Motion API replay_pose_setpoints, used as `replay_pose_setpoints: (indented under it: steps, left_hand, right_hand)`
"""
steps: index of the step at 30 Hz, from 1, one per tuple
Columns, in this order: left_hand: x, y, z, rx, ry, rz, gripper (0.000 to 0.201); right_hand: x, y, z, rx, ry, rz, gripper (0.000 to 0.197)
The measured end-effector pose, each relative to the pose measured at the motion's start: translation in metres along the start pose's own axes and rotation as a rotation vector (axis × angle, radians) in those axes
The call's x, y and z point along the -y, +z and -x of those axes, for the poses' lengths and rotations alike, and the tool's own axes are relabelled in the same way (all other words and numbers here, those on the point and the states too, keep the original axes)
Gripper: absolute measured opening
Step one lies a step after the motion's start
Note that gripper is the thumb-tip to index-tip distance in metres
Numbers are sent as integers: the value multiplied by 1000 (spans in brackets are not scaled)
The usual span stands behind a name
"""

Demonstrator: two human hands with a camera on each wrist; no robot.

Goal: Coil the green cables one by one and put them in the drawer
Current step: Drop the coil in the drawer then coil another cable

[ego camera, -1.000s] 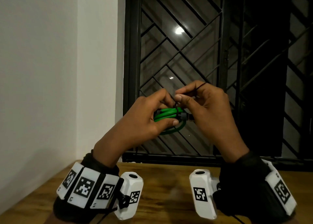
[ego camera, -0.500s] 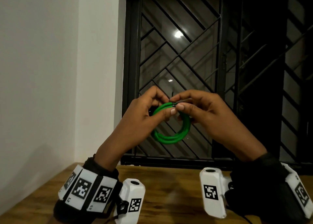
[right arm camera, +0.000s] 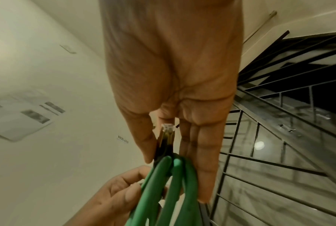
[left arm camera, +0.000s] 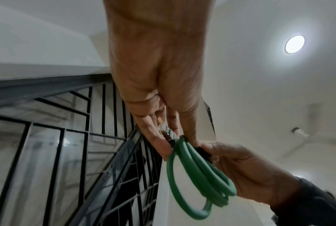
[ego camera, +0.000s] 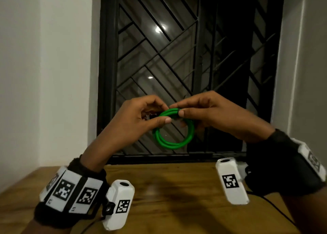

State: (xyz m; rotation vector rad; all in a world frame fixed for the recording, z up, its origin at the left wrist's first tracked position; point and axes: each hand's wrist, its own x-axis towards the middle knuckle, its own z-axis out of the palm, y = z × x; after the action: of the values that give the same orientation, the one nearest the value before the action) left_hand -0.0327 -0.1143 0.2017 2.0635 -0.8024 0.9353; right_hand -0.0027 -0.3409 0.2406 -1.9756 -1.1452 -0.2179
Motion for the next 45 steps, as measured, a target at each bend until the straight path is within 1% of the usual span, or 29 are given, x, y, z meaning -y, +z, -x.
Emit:
replay_pose_setpoints:
  steps: [3,7,10,16,20,22,25,28,31,33,36,38,42,44,45]
  left_hand:
    - [-10,28,3,100,-13,94,27]
    - [-28,65,12,274,-3,99,37]
    - [-39,87,20,361,-5,132,37]
    - [-53,127,35,402,52,176,28]
    - [-60,158,39,459,133,198,34]
    - [-67,173,37,465,176,191,32]
    - [-73,191,29,449,198,232,24]
    - [-80,209,21,460,238,269,29]
    - [-91,229,14,502,267,273,30]
    - [-97,242,10,517,283,277,31]
    - [-106,259,8,499,291,329,28]
    - [-112,269,8,491,281,351,25]
    - [-115,283,11,526,270,364,31]
    - [-114,286,12,543,269,371,31]
    - [-113,286,11,550,269,375,30]
  right_hand:
    - [-3,-17,36,-8,91,68,24]
    - [-5,-45,96,-68,246,83,26]
    - [-10,-69,148,-135,364,141,25]
    - [-37,-117,260,-299,655,209,19]
    - [-72,-143,325,-385,891,228,19]
    - [-93,-157,356,-436,1026,239,19]
    - [-120,-172,397,-520,1189,240,22]
    - [-140,-173,426,-636,1304,185,16]
    - [-169,-176,447,-754,1415,55,20]
    - [-189,-180,457,-810,1460,24,23]
    - [-219,-180,473,-874,1518,36,16]
    - [-240,-177,486,-876,1569,43,17]
    - [-275,-170,506,-772,1626,157,17]
    - [-278,-165,511,-790,1647,199,20]
    - [-275,-162,513,-772,1669,237,20]
